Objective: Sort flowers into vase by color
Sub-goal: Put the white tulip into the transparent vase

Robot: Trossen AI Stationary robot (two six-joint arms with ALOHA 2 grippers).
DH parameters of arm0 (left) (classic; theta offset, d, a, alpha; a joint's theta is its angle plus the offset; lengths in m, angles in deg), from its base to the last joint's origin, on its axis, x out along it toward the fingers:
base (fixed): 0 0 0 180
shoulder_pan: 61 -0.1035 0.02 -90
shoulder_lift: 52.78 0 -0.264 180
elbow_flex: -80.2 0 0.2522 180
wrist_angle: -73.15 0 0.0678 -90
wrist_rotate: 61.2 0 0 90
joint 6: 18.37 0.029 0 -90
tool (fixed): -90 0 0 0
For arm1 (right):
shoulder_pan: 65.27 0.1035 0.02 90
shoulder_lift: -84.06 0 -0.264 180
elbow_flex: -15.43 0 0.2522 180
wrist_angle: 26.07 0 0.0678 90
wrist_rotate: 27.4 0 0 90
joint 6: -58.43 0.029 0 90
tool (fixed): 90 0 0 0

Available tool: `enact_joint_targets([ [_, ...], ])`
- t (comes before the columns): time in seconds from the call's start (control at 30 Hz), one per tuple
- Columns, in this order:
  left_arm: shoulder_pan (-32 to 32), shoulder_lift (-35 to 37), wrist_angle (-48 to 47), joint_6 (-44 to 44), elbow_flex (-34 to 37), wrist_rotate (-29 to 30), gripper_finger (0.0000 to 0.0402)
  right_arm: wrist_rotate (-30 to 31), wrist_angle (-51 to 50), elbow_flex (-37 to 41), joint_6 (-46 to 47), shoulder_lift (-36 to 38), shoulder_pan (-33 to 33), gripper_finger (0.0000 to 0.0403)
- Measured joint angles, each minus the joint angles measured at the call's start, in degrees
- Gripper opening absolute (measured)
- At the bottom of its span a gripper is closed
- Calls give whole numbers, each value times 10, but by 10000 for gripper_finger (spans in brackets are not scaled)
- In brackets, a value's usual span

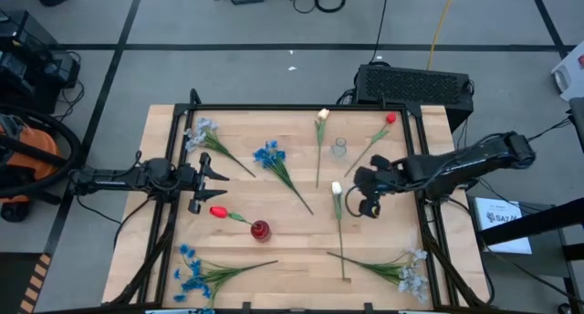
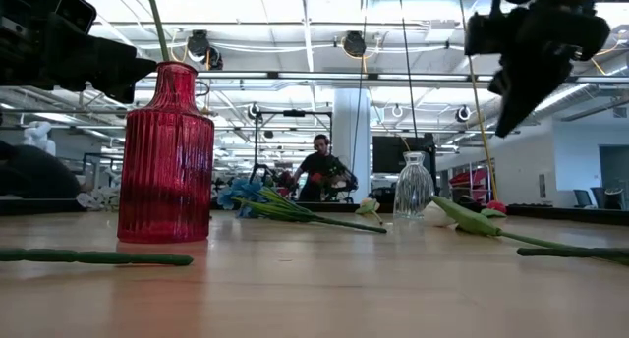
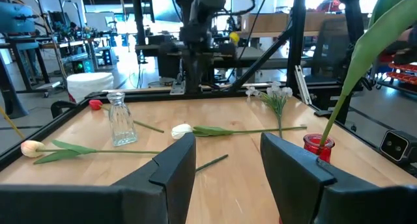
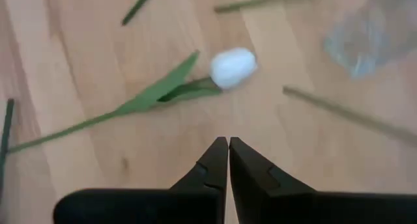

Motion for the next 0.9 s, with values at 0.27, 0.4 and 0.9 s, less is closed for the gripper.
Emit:
enact_joint_targets([
  [0.27, 0, 0, 0, 0, 0, 0, 180, 7, 15, 42, 200, 19, 0, 8],
  [0.4, 0, 0, 0, 0, 0, 0, 180, 35, 18, 42, 259, 3, 0, 8],
  [0.9, 0, 0, 2, 0, 0, 0, 180, 36, 168, 42, 474, -100, -9, 9],
])
